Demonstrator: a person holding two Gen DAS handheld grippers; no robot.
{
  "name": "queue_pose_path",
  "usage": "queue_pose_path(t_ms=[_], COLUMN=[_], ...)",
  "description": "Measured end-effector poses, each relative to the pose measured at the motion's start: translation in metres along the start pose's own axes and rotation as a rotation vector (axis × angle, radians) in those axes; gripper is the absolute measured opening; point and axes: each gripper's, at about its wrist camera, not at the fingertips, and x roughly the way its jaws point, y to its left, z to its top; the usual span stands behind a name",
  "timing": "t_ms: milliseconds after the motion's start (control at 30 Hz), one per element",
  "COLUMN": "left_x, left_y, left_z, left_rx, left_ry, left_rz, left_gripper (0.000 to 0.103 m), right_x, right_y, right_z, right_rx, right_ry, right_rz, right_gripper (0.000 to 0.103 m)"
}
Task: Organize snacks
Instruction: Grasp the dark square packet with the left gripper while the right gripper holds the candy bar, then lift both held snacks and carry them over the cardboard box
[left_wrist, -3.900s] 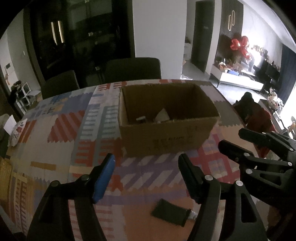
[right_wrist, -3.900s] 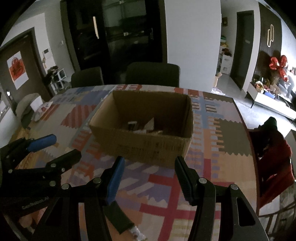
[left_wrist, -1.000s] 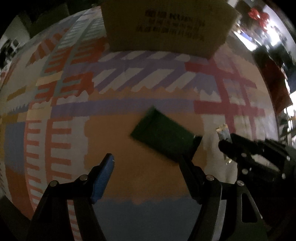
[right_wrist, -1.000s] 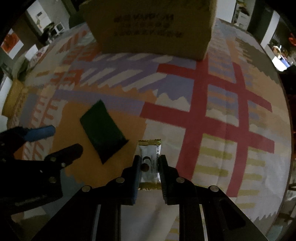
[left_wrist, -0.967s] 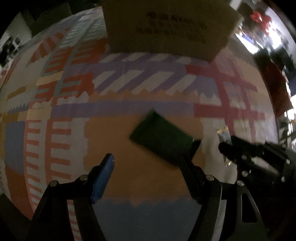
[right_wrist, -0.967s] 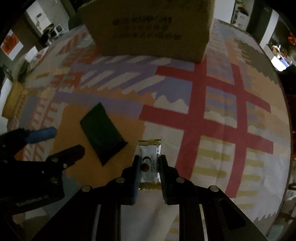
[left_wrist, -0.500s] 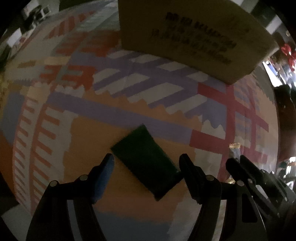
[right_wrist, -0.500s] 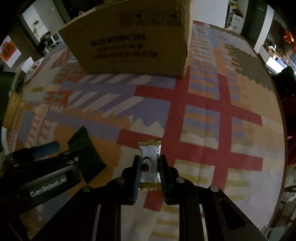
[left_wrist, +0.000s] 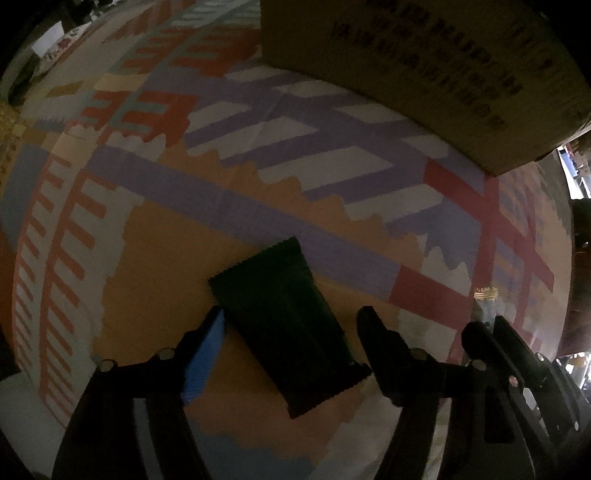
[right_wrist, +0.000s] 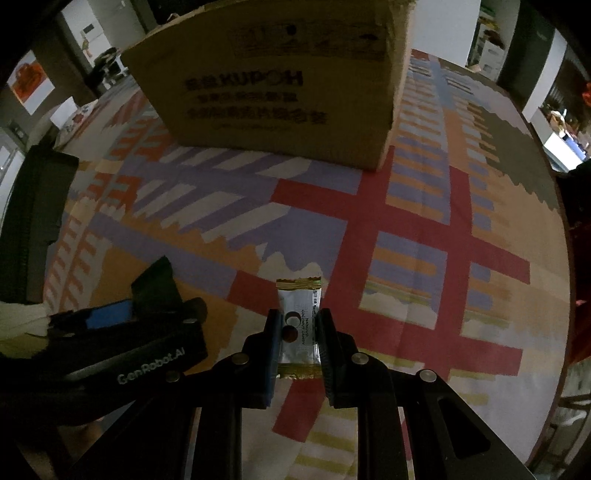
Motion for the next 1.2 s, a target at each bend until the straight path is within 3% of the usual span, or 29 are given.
queue_pose_path(t_ms=[33, 167, 433, 600, 1000, 1200], left_x=[-0.001, 0.001, 0.0, -0.005, -0.074, -0.111], left_y=[-0.001, 0.009, 0.017, 0.028, 0.032, 0.032], left_z=[0.0, -0.003, -0.008, -0.012, -0.016, -0.006], left_rx=[0.0, 0.019, 0.156, 0.25, 0.395, 0.422], left_ry=[-0.011, -0.033, -0.036, -0.077, -0.314, -0.375], left_rz=[0.009, -0.014, -0.069, -0.045, -0.045, -0.104], left_gripper=[0.06, 0.052, 0.051, 0.05, 0.047, 0.046], right_x=[0.001, 0.001, -0.003, -0.006, -0.05, -0.077], right_y=[0.0, 0.005, 0.019, 0.026, 0.04, 0.045], right_z=[0.0, 0.001, -0.003, -0.008, -0.014, -0.008], right_rx=[-0.001, -0.007, -0.014, -0.007, 0.054, 0.083], right_ry=[0.002, 0.001, -0.008, -0.016, -0.129, -0.197], right_rz=[0.003, 0.009, 0.025, 0.018, -0.014, -0.013], right_gripper=[0.021, 0.021, 0.021, 0.021, 0.021, 0.021])
